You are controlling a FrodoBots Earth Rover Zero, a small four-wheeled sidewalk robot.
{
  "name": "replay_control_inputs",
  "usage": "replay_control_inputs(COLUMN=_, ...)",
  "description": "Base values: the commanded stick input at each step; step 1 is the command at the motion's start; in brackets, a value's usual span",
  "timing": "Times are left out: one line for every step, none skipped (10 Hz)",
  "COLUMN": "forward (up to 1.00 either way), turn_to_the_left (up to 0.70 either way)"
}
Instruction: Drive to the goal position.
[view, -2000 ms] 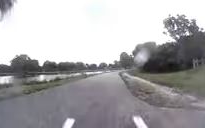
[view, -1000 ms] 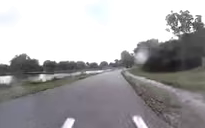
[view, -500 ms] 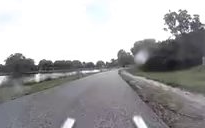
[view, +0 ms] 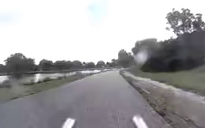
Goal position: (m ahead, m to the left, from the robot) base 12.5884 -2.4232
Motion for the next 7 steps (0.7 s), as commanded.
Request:
replay_control_inputs(forward=0.85, turn_to_the_left=-0.27)
replay_control_inputs(forward=0.85, turn_to_the_left=-0.32)
replay_control_inputs(forward=0.85, turn_to_the_left=-0.22)
replay_control_inputs(forward=0.85, turn_to_the_left=-0.11)
replay_control_inputs(forward=0.85, turn_to_the_left=-0.02)
replay_control_inputs(forward=0.85, turn_to_the_left=0.0)
replay_control_inputs(forward=0.85, turn_to_the_left=0.0)
